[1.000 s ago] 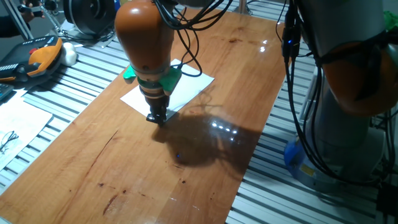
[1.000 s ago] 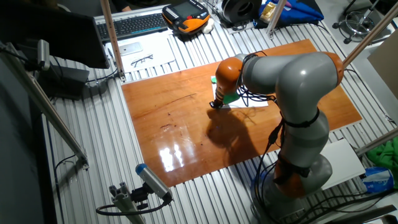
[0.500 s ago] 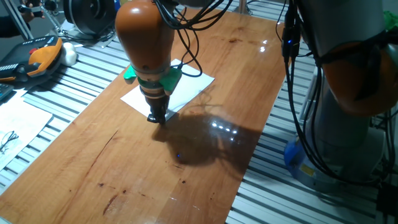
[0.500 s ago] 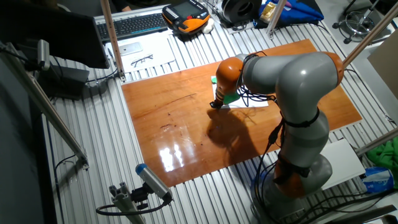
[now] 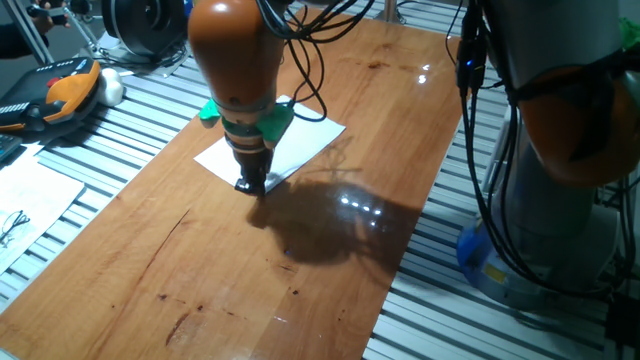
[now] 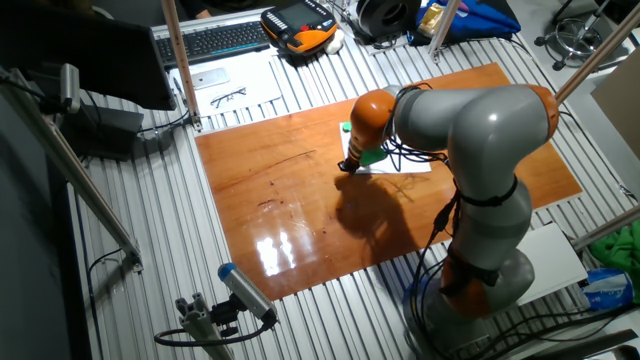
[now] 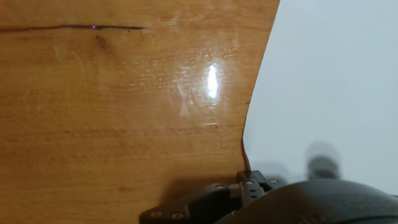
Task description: Flip over and spread out the paper that is laid flat on the table
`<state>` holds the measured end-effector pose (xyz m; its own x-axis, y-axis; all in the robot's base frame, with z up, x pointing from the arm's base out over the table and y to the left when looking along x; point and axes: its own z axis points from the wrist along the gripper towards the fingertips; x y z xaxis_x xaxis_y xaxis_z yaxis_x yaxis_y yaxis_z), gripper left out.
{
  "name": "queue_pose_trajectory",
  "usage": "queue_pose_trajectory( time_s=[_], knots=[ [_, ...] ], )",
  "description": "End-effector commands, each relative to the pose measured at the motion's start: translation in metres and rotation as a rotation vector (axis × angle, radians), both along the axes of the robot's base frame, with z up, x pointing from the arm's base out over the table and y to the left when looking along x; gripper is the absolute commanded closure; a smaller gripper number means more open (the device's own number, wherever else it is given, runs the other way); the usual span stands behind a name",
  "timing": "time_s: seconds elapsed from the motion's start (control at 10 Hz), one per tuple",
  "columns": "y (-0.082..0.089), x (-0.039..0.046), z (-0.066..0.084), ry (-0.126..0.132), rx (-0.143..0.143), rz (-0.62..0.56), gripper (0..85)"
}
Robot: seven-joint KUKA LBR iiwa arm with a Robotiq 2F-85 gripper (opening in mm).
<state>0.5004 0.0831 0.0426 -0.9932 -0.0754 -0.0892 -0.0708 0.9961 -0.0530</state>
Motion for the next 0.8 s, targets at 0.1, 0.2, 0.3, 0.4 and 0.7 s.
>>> queue_pose_trajectory(
  time_s=[0.1,0.2,0.3,0.4,0.7],
  knots=[
    [-0.003,0.0035,0.016,0.002,-0.008,-0.002,85.0],
    [-0.006,0.0069,0.026,0.005,-0.016,0.0,85.0],
    [-0.009,0.012,0.038,0.01,-0.018,0.002,85.0],
    [-0.01,0.016,0.049,0.01,-0.024,0.002,85.0],
    [-0.014,0.0253,0.087,0.03,-0.037,-0.01,85.0]
  ],
)
